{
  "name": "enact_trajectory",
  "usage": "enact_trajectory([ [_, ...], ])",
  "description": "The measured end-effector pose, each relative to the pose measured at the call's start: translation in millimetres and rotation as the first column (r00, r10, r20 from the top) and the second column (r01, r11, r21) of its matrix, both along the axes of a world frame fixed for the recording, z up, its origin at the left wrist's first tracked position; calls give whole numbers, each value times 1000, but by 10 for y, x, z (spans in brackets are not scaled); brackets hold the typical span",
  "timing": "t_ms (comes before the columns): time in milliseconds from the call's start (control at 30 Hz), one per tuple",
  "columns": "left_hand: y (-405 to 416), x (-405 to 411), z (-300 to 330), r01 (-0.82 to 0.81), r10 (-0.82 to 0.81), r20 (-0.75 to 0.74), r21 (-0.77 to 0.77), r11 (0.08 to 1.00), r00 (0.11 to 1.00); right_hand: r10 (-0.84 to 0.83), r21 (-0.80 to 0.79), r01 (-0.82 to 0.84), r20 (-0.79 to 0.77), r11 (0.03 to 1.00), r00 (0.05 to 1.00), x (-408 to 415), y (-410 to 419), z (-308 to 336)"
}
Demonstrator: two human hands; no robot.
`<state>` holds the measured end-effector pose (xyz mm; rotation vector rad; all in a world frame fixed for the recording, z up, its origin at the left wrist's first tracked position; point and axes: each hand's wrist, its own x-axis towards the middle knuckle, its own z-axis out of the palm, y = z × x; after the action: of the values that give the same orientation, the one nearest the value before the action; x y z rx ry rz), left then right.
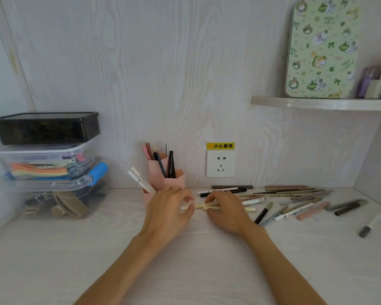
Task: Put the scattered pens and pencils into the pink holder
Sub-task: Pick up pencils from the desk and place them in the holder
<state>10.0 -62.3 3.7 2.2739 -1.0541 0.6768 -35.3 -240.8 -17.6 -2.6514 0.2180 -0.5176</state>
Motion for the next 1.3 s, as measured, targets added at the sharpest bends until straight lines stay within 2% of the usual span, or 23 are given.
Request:
enact_trajectory([
  [133,-38,18,-192,11,-14,-203,-19,1000,979,-3,58,3,13,998,1000,40,22,-24],
  [233,-48,56,-226,4,3,-249,27,1000,968,-21,19,21,-42,1000,999,83,20,-23],
  [367,-73,109,-255,0,22,-299,71,997,954,-55,98,57,-17,994,998,94,24,-1],
  [567,-123,165,-243,-43,63,-448,54,998,892,-80,162,80,-6,983,997,99,43,22],
  [700,-132,215,-219,-41,59,-507,47,998,860,-74,176,83,-55,981,996,124,10,31],
  [800,-170,226,-214,-2,12,-523,20,1000,852,-60,258,46,45,965,997,134,-14,54],
  [900,-279,210,-202,100,-85,-482,5,995,872,-171,456,22,288,890,942,100,-70,155],
  [967,-391,206,-182,199,-144,-379,110,974,914,-259,573,-2,374,820,891,58,-116,228],
  [1033,-505,206,-171,277,-197,-306,243,929,931,-308,686,-23,357,728,882,11,-152,278],
  [1133,-609,242,-181,282,-194,-255,378,882,947,-367,820,-17,273,572,889,-31,-213,310],
  [1233,-559,249,-187,223,-175,-163,360,906,971,-357,919,18,135,394,924,-47,-233,379],
  [1300,-426,245,-202,210,-188,-98,330,921,977,-274,934,-12,117,356,955,-78,-189,429],
])
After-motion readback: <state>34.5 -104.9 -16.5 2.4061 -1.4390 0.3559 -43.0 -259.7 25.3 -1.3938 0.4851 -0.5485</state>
